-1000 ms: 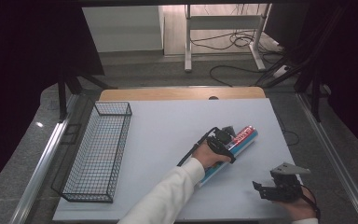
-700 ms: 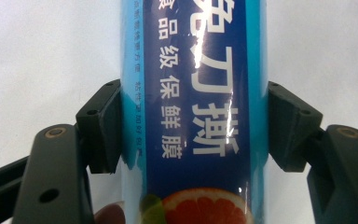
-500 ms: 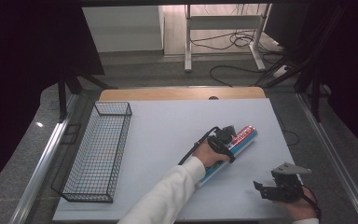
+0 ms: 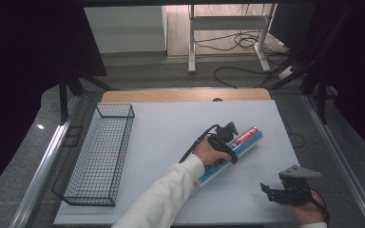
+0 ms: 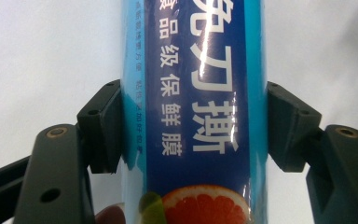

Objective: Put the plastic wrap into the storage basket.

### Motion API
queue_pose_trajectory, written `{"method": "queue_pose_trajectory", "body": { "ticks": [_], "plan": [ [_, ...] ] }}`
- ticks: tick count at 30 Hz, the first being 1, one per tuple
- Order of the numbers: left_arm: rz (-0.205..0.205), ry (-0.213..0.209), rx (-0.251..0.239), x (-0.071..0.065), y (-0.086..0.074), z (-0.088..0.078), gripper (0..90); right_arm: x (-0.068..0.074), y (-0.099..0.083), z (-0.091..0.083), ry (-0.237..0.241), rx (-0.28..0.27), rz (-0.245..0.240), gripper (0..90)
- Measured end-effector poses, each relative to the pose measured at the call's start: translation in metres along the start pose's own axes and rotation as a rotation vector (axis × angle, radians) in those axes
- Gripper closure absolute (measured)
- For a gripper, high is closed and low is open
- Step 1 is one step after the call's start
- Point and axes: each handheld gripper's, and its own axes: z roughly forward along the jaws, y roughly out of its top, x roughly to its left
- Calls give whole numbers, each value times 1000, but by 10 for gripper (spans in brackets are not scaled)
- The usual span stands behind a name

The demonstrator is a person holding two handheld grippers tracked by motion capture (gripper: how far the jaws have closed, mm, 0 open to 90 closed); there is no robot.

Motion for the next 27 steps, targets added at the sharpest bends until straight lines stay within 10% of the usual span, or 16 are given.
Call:
{"method": "queue_pose_trajectory", "body": {
  "ticks": [27],
  "plan": [
    [-10,99,-132,41,-67,-128,319,2,1,2,-6,6,3,198]
  ]
}}
